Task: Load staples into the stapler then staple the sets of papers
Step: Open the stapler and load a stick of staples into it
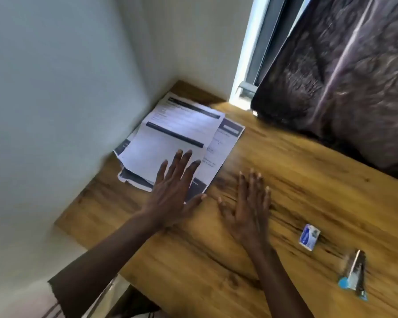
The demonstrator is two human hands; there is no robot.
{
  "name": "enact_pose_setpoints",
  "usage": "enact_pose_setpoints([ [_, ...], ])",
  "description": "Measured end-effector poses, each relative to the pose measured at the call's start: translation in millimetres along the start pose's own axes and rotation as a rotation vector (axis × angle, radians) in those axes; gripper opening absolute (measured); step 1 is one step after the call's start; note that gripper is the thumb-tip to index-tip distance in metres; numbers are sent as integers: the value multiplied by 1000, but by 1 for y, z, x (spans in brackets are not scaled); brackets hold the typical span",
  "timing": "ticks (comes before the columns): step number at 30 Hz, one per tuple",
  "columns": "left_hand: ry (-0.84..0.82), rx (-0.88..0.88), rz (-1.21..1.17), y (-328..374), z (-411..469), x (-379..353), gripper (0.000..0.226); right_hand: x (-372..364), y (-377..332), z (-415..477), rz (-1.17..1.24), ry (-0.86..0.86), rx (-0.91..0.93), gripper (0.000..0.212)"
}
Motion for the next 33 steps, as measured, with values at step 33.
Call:
enact_pose_setpoints([
  [33, 196, -188, 46, -16, 2, -34, 73, -7, -12, -23, -38, 300, -39, 68],
])
Point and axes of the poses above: each hand's wrist, its own z-axis towards the middle knuckle, its own x-axis out of the back of the hand, y = z × x, the point moved 3 cm from there along z, towards the middle knuckle, and after that the axes turned 1 degree about -x, right-handed, at the moved point
